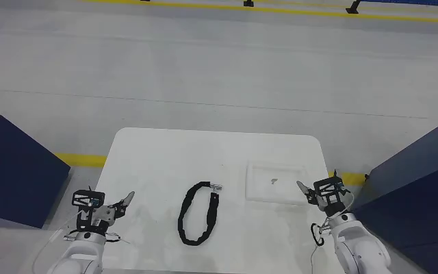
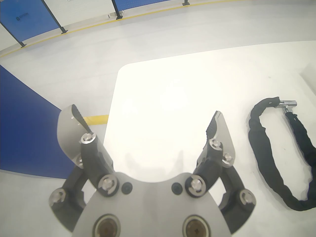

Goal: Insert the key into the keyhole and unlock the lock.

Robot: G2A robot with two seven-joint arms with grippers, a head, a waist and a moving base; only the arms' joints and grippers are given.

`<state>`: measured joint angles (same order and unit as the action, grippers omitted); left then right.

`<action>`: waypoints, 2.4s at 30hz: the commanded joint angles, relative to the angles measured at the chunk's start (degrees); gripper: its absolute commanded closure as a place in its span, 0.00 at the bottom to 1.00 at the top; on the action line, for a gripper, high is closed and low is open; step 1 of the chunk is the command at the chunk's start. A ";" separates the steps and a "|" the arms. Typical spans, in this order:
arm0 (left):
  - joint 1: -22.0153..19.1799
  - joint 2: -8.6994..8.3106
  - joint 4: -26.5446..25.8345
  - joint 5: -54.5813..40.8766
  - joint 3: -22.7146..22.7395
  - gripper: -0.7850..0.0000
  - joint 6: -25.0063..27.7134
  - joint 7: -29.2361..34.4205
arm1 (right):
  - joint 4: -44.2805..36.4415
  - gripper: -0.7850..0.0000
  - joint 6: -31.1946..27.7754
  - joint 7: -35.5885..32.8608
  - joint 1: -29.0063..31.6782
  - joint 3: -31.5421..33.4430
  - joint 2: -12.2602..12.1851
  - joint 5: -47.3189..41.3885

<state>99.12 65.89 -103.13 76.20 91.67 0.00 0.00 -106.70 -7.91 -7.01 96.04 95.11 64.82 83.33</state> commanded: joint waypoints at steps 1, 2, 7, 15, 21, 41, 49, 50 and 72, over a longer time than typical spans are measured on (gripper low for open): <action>0.00 0.00 0.00 0.00 0.00 0.00 0.00 0.00 | -1.45 0.00 -3.71 -3.90 -1.41 0.84 -0.37 2.23; 0.00 0.00 0.00 0.00 0.00 0.00 0.00 0.00 | -2.16 0.00 -5.42 -5.57 -2.24 1.34 -0.54 2.71; 0.00 0.00 0.00 0.00 0.00 0.00 0.00 0.00 | -5.09 0.00 -16.51 -14.72 -7.96 2.44 -1.54 5.67; 0.00 0.00 0.00 0.00 0.00 0.00 0.00 0.00 | -5.11 0.00 -34.08 -32.74 -22.11 -2.10 -2.70 5.75; 0.00 0.00 0.00 0.00 0.00 0.00 0.00 0.00 | -1.34 0.00 -44.67 -43.65 -31.50 -8.68 -3.04 4.44; 0.00 0.00 0.00 0.00 0.00 0.00 0.00 0.00 | 27.17 0.00 -50.09 -39.29 -54.69 -38.96 -5.93 6.31; 0.00 0.00 0.00 0.00 0.00 0.00 0.00 0.00 | 36.22 0.00 -50.09 -39.29 -61.93 -49.67 -5.78 -0.23; 0.00 0.00 0.00 0.00 0.00 0.00 0.00 0.00 | 37.16 0.00 -50.09 -39.29 -62.68 -50.96 -5.73 -0.99; 0.00 0.00 0.00 0.00 0.00 0.00 0.00 0.00 | 50.35 0.50 -47.32 -42.04 -71.25 -68.47 -2.64 -15.03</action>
<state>99.12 65.89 -103.13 76.20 91.67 0.00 0.00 -56.79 -55.29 -48.99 24.91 26.89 62.04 68.59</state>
